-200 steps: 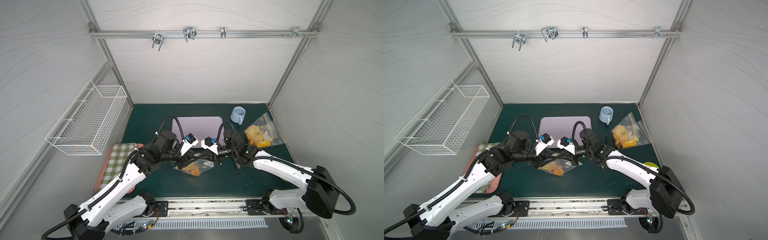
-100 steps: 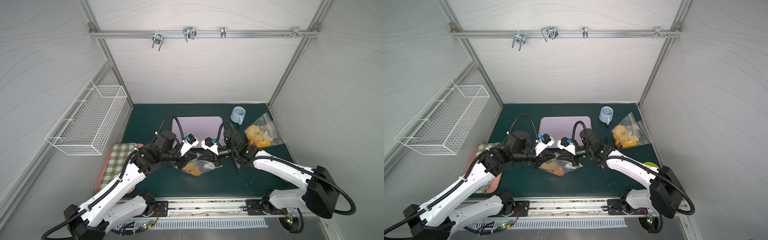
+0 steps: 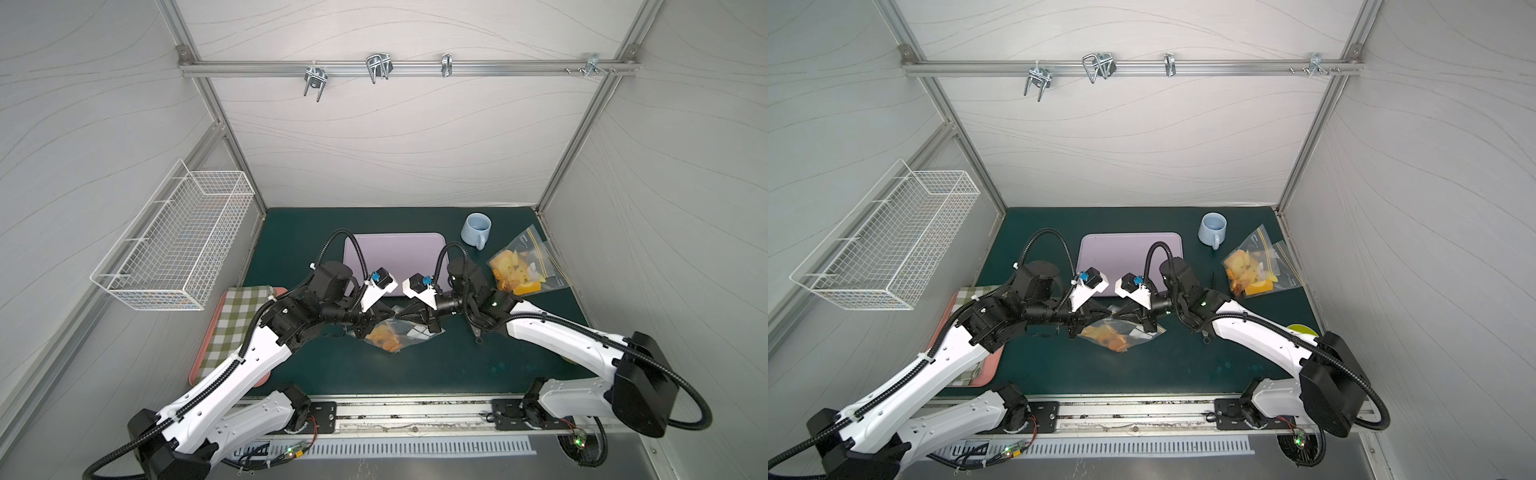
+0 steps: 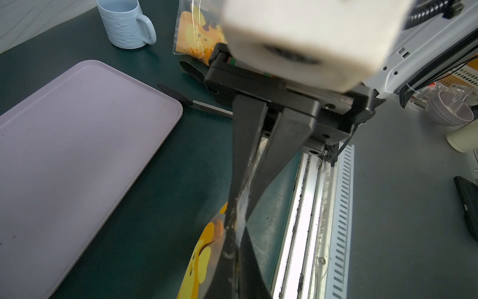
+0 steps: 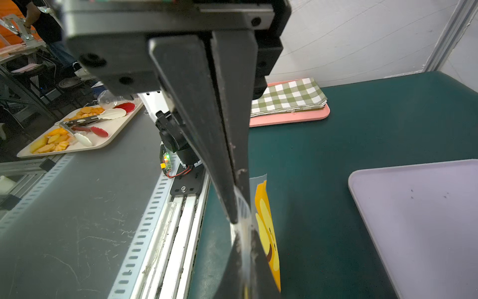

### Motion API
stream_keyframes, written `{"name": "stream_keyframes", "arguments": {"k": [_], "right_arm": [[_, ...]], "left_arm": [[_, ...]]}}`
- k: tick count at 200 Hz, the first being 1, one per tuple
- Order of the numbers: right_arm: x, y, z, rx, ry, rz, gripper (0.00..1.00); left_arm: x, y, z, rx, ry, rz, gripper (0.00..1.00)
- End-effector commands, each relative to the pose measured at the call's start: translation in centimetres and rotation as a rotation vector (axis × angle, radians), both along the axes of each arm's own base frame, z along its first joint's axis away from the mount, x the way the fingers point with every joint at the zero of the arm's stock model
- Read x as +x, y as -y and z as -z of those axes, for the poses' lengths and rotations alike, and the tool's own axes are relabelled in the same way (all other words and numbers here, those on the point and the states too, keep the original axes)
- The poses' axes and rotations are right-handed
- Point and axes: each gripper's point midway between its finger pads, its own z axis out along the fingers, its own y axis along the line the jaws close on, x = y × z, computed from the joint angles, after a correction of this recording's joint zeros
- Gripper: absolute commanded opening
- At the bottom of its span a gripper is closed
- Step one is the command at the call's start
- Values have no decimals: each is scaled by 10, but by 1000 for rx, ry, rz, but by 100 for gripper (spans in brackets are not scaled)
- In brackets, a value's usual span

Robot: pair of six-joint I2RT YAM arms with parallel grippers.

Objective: Put the cookies into a resealable bag to prevent moisture
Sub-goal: Close the ziploc bag at the center of the board.

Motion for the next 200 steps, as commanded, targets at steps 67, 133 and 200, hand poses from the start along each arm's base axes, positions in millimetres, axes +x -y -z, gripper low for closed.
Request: {"name": "stream_keyframes", "arguments": {"k": [67,133,200], "right_arm": [[5,16,11,-27,16,77,0],[7,23,18,-43,19,113,2],[8,33,32,-76,30,166,0]], "left_arm": [[4,2,-13,-18,60,3,0],[7,0,-11,-10,65,-12,0],[9,-2,-11,-2,73,-26,0]]}}
